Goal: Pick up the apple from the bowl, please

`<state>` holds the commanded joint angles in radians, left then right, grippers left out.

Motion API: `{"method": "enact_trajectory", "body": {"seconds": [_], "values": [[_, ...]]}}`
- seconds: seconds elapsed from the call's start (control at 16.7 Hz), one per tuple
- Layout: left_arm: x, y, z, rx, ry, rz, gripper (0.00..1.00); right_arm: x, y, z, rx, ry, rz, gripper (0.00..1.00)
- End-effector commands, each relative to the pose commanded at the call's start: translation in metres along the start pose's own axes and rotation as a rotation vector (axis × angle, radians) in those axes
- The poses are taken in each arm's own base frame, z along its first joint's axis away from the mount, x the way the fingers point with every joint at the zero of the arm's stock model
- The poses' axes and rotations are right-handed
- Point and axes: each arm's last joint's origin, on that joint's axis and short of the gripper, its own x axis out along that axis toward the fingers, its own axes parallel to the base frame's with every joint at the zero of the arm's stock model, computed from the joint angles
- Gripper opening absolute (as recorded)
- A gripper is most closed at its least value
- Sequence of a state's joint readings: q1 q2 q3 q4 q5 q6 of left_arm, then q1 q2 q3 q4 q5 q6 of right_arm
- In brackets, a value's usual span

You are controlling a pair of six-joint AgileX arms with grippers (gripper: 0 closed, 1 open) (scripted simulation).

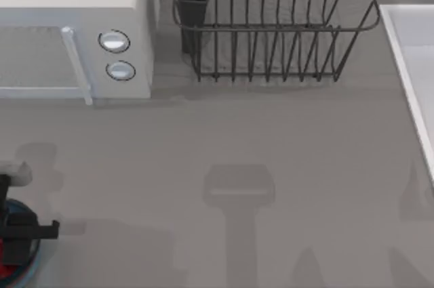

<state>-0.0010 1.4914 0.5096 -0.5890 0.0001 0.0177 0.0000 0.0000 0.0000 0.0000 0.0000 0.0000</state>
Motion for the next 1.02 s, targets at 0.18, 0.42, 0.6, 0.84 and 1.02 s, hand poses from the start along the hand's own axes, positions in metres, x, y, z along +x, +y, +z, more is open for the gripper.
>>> {"method": "enact_trajectory", "body": {"seconds": [0.18, 0.42, 0.6, 0.84, 1.02], "values": [[-0.032, 0.000, 0.006, 0.017, -0.066, -0.053, 0.00, 0.000, 0.000, 0.000, 0.000, 0.000, 0.000, 1.00], [-0.054, 0.000, 0.020, 0.017, -0.052, -0.054, 0.00, 0.000, 0.000, 0.000, 0.000, 0.000, 0.000, 1.00], [-0.097, 0.000, 0.038, 0.017, -0.042, -0.054, 0.00, 0.000, 0.000, 0.000, 0.000, 0.000, 0.000, 1.00], [-0.182, 0.000, 0.043, 0.017, -0.025, -0.055, 0.00, 0.000, 0.000, 0.000, 0.000, 0.000, 0.000, 1.00], [-0.238, 0.000, 0.029, 0.017, -0.038, -0.054, 0.00, 0.000, 0.000, 0.000, 0.000, 0.000, 0.000, 1.00]]}}
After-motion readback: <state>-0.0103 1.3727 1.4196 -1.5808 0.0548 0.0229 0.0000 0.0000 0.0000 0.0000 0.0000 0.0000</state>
